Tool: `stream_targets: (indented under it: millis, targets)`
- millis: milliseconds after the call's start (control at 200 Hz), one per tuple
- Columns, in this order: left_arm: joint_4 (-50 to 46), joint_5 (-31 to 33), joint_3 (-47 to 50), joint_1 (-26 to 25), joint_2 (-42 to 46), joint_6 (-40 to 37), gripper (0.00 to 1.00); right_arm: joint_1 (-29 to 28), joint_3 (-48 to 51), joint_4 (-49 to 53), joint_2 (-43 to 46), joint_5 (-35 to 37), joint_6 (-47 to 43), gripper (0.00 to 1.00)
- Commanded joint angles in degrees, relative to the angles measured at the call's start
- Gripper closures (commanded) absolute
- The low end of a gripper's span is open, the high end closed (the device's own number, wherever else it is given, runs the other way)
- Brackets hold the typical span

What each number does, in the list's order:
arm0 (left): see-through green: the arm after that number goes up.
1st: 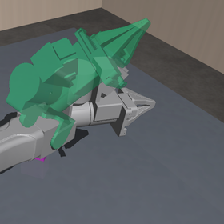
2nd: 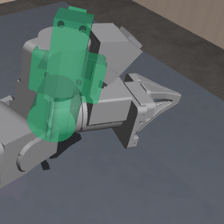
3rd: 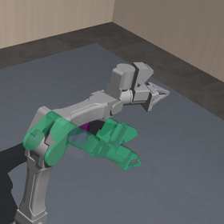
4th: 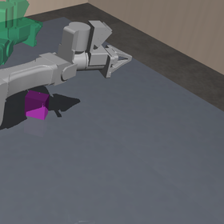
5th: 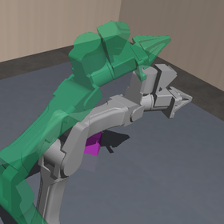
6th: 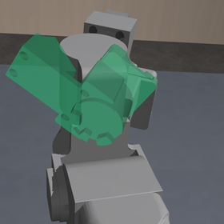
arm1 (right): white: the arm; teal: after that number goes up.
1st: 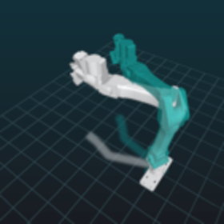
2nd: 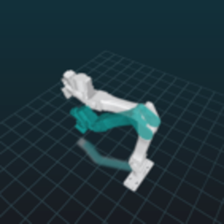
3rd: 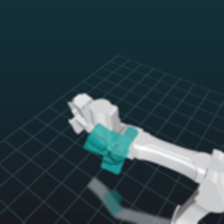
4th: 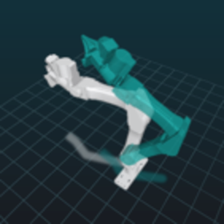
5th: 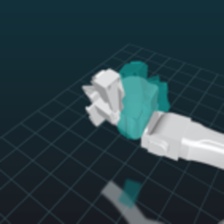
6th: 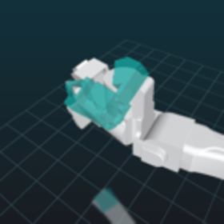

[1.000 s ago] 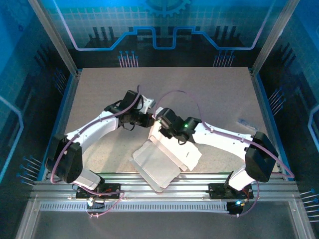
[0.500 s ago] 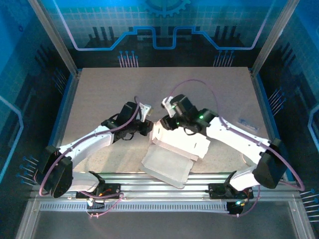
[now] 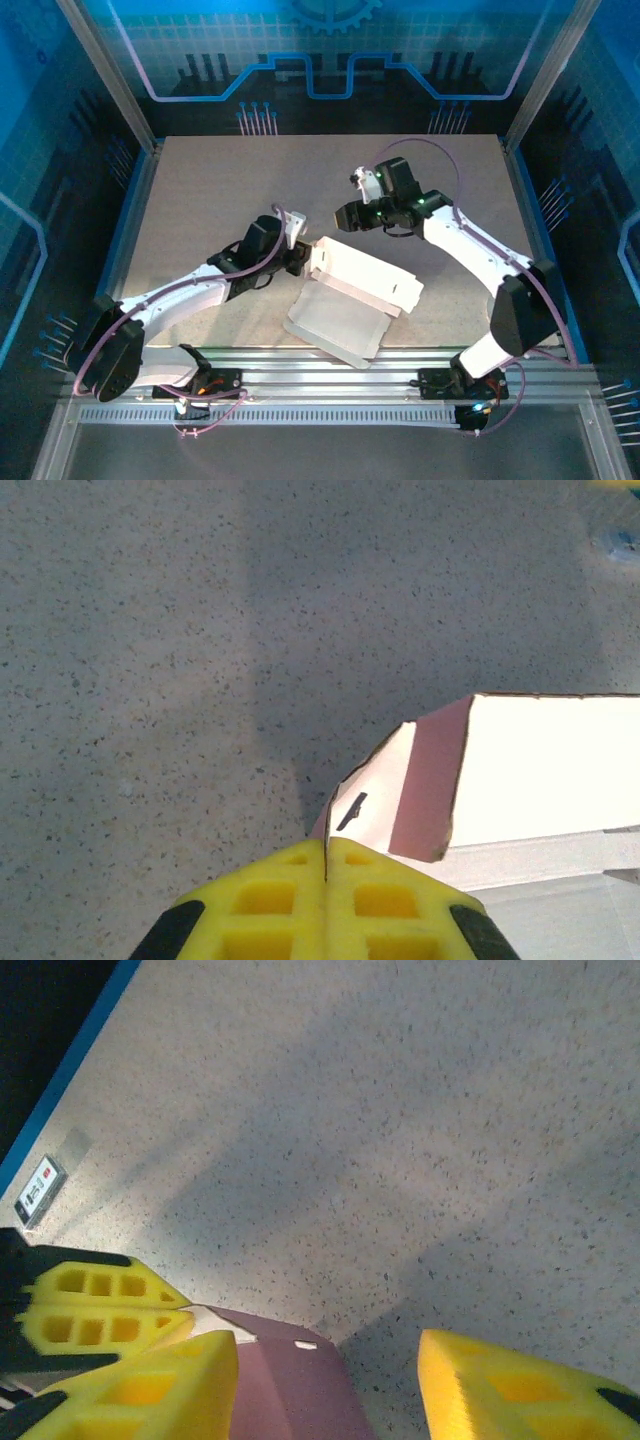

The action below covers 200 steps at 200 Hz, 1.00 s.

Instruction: Fold the paper box

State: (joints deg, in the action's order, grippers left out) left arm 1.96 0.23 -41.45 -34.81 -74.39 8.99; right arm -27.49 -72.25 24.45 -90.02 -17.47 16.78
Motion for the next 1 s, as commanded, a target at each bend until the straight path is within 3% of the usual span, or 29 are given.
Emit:
stream_targets:
  millis: [0, 390, 996]
  targets:
    - [4.62, 2.59, 1.29, -0.36, 0.51, -0.22, 0.95, 0.67, 1.19, -3.02, -1.11, -3.94, 2.29, 0.51]
    - [2.77, 1.05, -0.24, -1.3, -1.32, 1.9, 0.94, -0.05, 9.02, -12.94, -1.59, -7.48, 6.95, 0.55]
    - [-3.59, -2.74, -4.09, -2.82, -2.15, 4.36, 0.93, -3.86, 16.23, -23.74, -0.48, -2.92, 11.27, 0.49]
